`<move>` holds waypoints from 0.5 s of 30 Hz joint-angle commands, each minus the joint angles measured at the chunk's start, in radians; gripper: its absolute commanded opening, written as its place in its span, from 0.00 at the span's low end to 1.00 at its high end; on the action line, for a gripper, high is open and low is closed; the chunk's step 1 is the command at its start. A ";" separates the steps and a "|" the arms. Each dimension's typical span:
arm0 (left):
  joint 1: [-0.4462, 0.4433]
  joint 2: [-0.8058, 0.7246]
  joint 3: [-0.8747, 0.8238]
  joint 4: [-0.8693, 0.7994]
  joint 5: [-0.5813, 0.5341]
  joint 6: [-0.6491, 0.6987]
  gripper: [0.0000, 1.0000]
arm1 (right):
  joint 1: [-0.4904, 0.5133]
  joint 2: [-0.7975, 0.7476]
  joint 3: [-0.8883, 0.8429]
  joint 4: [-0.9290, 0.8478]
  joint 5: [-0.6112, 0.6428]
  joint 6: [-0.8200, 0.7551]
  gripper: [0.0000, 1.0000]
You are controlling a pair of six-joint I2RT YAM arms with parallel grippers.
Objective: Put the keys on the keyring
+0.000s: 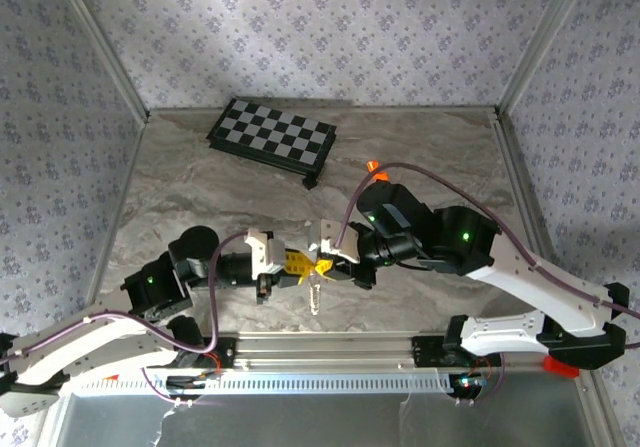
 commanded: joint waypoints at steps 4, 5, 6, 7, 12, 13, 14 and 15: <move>0.001 -0.051 -0.030 0.159 0.022 -0.031 0.00 | 0.015 -0.086 -0.078 0.113 0.006 0.089 0.28; 0.001 -0.051 -0.033 0.170 0.029 -0.034 0.00 | 0.014 -0.102 -0.098 0.144 0.007 0.102 0.30; 0.001 -0.049 -0.036 0.183 0.035 -0.041 0.00 | 0.015 -0.116 -0.116 0.172 0.007 0.112 0.30; 0.001 -0.048 -0.043 0.197 0.039 -0.045 0.00 | 0.014 -0.125 -0.130 0.193 0.003 0.120 0.31; 0.001 -0.040 -0.076 0.295 0.046 -0.064 0.00 | 0.012 -0.146 -0.165 0.247 0.000 0.145 0.30; 0.001 -0.038 -0.081 0.309 0.048 -0.067 0.00 | 0.012 -0.148 -0.166 0.251 0.001 0.150 0.30; 0.001 -0.038 -0.085 0.321 0.049 -0.068 0.00 | 0.011 -0.150 -0.164 0.253 0.007 0.153 0.30; 0.001 -0.037 -0.088 0.330 0.052 -0.069 0.00 | 0.009 -0.151 -0.165 0.253 0.012 0.156 0.31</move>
